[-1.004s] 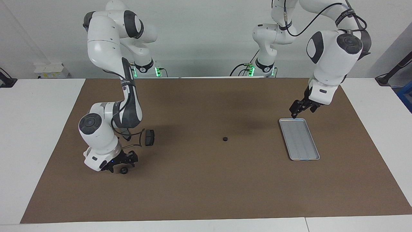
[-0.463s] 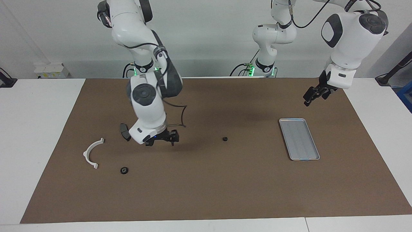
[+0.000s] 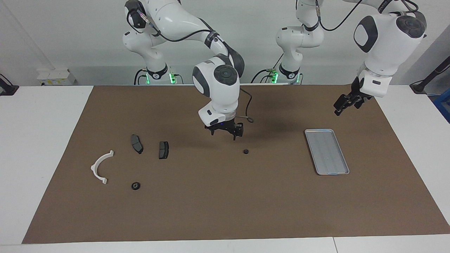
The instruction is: Place bearing gear from tray to pile
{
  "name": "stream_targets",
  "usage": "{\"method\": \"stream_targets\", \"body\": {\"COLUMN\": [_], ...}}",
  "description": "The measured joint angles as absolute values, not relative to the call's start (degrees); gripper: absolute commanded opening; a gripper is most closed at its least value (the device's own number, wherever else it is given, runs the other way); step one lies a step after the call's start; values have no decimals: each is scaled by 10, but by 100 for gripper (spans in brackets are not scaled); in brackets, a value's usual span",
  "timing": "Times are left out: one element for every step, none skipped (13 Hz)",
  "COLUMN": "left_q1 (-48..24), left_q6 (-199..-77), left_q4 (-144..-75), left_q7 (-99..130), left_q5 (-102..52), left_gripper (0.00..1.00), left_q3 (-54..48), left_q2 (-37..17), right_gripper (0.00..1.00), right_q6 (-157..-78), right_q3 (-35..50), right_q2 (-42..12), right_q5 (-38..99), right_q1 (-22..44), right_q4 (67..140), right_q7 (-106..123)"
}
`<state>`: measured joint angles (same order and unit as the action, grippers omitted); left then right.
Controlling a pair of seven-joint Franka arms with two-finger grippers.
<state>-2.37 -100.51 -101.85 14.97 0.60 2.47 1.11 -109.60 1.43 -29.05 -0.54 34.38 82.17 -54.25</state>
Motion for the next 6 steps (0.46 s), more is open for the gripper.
{"method": "stream_targets", "body": {"left_q1": [-6,4,7,7,7,7], "left_q6": [-1006,-1007,-1007,-1007,-1007,-1007], "left_q4": [-1018,-1018,-1018,-1018,-1018,-1018], "left_q7": [139,132,130,130,130,130], "left_q5": [0,-4,-5,-6,-7,-7], "left_gripper": [100,100,100,100,100,100], "left_q3": [19,17,17,14,9,5], "left_q2": [11,10,10,10,10,10], "right_gripper": [100,100,100,100,100,100], "right_q6": [-1101,-1108,-1119,-1130,-1142,-1156], "right_q3": [14,13,12,11,9,9], "right_q2": [-309,-329,-348,-364,-376,-386], "right_q5": [-5,-6,-8,-10,-12,-14], "right_q1": [363,378,387,392,394,394], "right_q4": [810,796,786,779,776,773], "right_q7": [-567,-586,-594,-594,-594,-594]}}
